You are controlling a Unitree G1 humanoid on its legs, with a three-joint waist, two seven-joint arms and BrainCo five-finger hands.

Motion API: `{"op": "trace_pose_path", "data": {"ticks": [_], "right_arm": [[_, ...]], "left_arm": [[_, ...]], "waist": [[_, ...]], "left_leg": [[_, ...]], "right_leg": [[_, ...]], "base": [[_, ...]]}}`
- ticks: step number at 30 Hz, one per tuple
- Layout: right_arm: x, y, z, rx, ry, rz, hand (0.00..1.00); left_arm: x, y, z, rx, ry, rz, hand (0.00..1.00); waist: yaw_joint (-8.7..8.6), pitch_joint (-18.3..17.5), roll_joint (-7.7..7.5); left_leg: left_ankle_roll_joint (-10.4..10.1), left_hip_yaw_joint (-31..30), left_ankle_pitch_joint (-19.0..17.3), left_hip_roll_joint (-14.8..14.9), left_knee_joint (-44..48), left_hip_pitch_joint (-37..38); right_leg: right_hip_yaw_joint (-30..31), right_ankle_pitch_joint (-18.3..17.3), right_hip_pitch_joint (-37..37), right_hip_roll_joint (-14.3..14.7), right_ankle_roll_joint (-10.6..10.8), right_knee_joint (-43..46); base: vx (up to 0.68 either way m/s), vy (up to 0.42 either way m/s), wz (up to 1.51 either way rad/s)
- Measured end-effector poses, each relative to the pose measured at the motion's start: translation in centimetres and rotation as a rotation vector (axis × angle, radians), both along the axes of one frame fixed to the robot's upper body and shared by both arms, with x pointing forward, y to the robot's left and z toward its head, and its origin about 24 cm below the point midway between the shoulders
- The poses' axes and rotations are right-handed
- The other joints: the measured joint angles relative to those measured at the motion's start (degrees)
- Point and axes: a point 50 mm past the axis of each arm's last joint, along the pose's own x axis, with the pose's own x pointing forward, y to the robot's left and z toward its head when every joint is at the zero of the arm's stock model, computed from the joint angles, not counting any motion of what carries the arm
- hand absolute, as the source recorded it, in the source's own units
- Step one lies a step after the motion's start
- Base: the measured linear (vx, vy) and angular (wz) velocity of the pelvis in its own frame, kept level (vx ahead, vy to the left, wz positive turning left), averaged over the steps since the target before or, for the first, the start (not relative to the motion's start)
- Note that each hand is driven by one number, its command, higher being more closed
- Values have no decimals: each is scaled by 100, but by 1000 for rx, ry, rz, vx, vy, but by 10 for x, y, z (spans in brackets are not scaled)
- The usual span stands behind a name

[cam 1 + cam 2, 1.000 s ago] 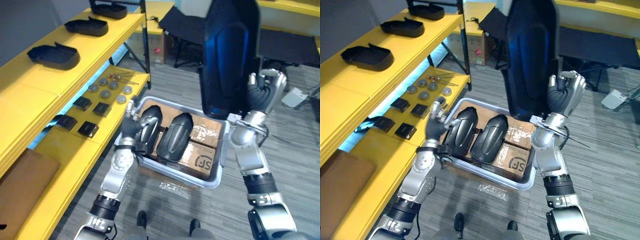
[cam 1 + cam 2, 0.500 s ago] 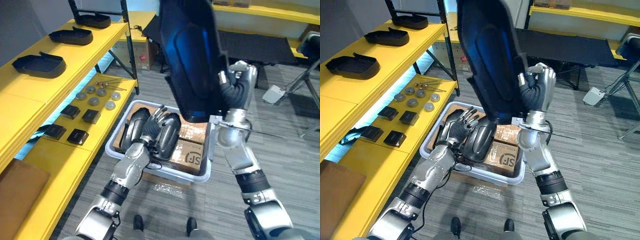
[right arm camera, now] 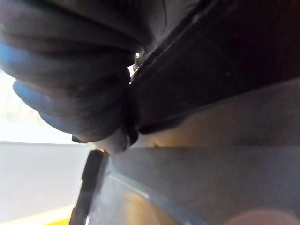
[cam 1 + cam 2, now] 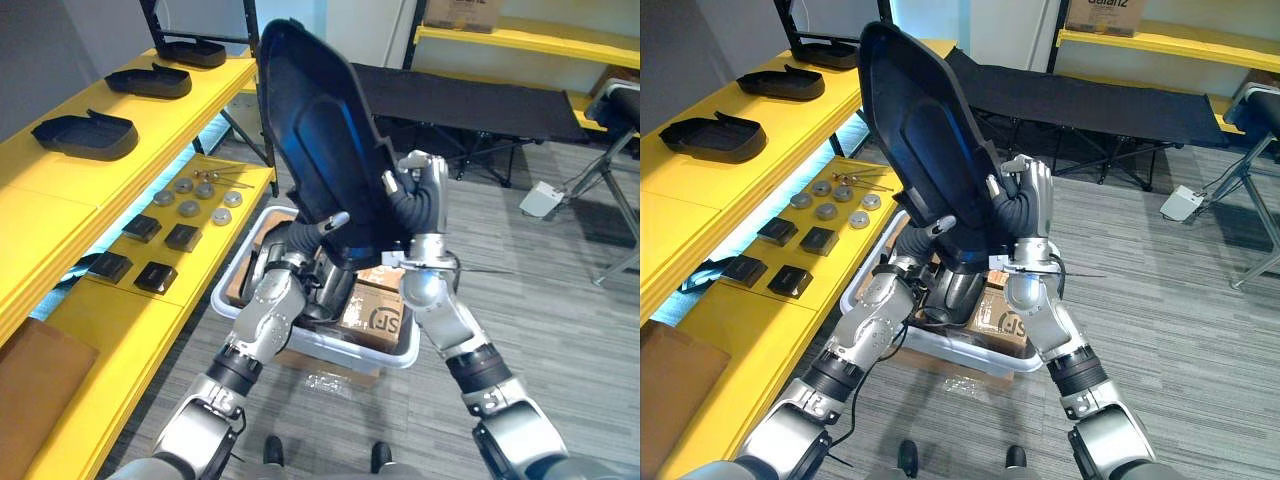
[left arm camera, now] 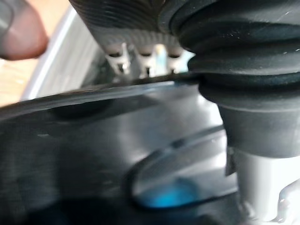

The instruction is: Walk over and take plastic housings, then place them on the shelf

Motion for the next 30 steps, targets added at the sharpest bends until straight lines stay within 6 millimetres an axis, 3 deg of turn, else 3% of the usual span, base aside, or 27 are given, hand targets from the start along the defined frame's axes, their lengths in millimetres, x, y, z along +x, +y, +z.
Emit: {"op": "trace_pose_path", "data": {"ticks": [4,12,30], "right_arm": [[-3,2,-13,62,56,10,100],[-10,10,-13,113,15,42,100],[-17,7,-17,144,8,21,100]], "left_arm": [[0,0,7,-88,-26,25,100],[2,3,12,-198,-16,39,100],[-1,-5,10,-206,-7,-5,100]], "waist": [[-9,-50,-80],[-67,-56,-96],[-83,-72,-230]], "left_leg": [[0,12,-1,-9,1,-1],[0,19,-1,-12,3,1],[0,31,-3,-10,26,2]], "right_leg": [[1,0,-1,-34,0,-2],[1,1,0,-42,2,-2],[3,4,5,-45,4,-26]], "base": [[0,0,0],[0,0,0],[0,0,0]]}}
